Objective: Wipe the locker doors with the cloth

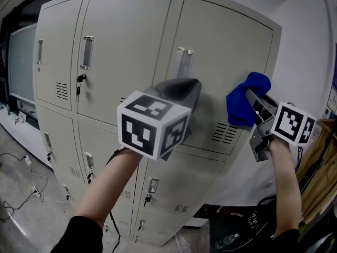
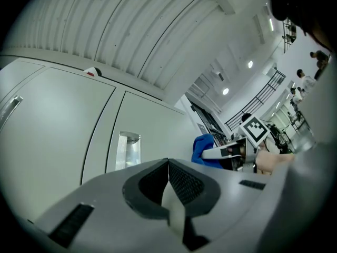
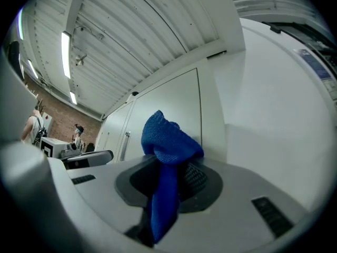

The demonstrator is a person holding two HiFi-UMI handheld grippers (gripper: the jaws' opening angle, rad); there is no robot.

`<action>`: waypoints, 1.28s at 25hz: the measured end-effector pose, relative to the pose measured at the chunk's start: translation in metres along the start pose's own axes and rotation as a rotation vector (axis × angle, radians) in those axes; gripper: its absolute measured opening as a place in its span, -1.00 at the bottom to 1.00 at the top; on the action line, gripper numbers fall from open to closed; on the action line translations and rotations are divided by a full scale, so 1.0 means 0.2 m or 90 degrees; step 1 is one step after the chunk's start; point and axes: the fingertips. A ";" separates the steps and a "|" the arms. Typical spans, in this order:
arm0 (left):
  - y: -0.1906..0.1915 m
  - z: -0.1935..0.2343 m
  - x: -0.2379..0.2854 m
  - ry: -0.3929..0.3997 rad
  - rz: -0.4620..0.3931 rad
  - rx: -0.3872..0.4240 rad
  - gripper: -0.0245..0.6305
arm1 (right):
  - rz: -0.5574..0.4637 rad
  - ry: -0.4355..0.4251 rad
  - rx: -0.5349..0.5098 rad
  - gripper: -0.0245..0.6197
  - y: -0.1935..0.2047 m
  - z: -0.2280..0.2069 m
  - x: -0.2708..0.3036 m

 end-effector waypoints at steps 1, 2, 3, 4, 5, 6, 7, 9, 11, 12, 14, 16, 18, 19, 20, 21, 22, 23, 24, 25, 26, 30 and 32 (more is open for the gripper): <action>0.00 0.00 0.00 0.003 0.001 -0.002 -0.90 | 0.001 0.007 -0.001 -0.69 0.00 -0.02 -0.02; 0.01 -0.01 0.00 0.004 0.001 -0.003 -0.90 | 0.000 0.013 -0.001 -0.69 0.00 -0.04 -0.03; 0.01 -0.01 0.00 0.005 0.002 -0.004 -0.90 | 0.000 0.019 -0.001 -0.69 0.00 -0.06 -0.04; 0.01 -0.01 -0.01 0.005 0.003 -0.004 -0.90 | -0.001 0.023 0.001 -0.69 0.00 -0.07 -0.05; 0.01 -0.01 -0.01 0.005 0.004 -0.004 -0.90 | -0.002 0.027 0.004 -0.69 0.00 -0.09 -0.06; 0.01 -0.01 -0.02 0.005 0.005 -0.003 -0.90 | -0.003 0.031 0.008 -0.69 0.00 -0.10 -0.07; 0.01 -0.01 -0.02 0.004 0.006 -0.002 -0.90 | -0.004 0.035 0.011 -0.69 0.01 -0.11 -0.08; 0.02 -0.01 -0.04 0.003 0.008 -0.001 -0.90 | -0.007 0.044 0.017 -0.69 0.01 -0.13 -0.10; 0.03 0.00 -0.06 0.000 0.011 -0.001 -0.90 | -0.010 0.057 0.025 -0.69 0.01 -0.15 -0.11; 0.04 0.00 -0.07 -0.002 0.013 -0.001 -0.90 | -0.014 0.060 0.030 -0.69 0.01 -0.16 -0.12; 0.06 0.02 -0.09 -0.005 0.019 -0.001 -0.90 | -0.023 0.071 0.040 -0.69 0.02 -0.17 -0.13; 0.07 0.03 -0.11 -0.010 0.023 0.002 -0.90 | -0.029 0.088 0.025 -0.69 0.04 -0.14 -0.14; 0.08 0.04 -0.14 -0.021 0.023 0.010 -0.90 | -0.037 0.082 -0.006 -0.69 0.05 -0.03 -0.15; 0.09 0.05 -0.16 -0.028 0.024 0.016 -0.90 | -0.041 0.068 -0.014 -0.69 0.05 0.05 -0.15; 0.10 0.06 -0.18 -0.034 0.025 0.020 -0.90 | -0.044 0.048 -0.013 -0.69 0.06 0.13 -0.14; 0.11 0.07 -0.19 -0.040 0.028 0.023 -0.90 | -0.046 0.020 -0.004 -0.69 0.06 0.22 -0.12; 0.12 0.08 -0.21 -0.045 0.031 0.023 -0.90 | -0.046 -0.010 0.009 -0.69 0.07 0.30 -0.08; 0.13 0.10 -0.23 -0.050 0.033 0.021 -0.90 | -0.044 -0.039 0.019 -0.69 0.08 0.37 -0.04; 0.14 0.11 -0.25 -0.056 0.035 0.019 -0.90 | -0.039 -0.062 0.025 -0.69 0.10 0.43 0.01; 0.15 0.13 -0.27 -0.062 0.036 0.019 -0.90 | -0.032 -0.080 0.024 -0.69 0.13 0.48 0.06; 0.16 0.14 -0.28 -0.069 0.037 0.022 -0.90 | -0.024 -0.093 0.018 -0.69 0.16 0.53 0.11; 0.20 0.17 -0.31 -0.092 0.047 0.041 -0.90 | -0.001 -0.093 -0.001 -0.69 0.24 0.67 0.28; 0.21 0.17 -0.31 -0.098 0.050 0.050 -0.90 | 0.001 -0.077 -0.016 -0.69 0.26 0.69 0.35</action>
Point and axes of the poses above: the fingertips, and each gripper's own axes: x forward along the fingers, z to its left, y out of its underside, and after that the axes turned 11 degrees about z, right-handed
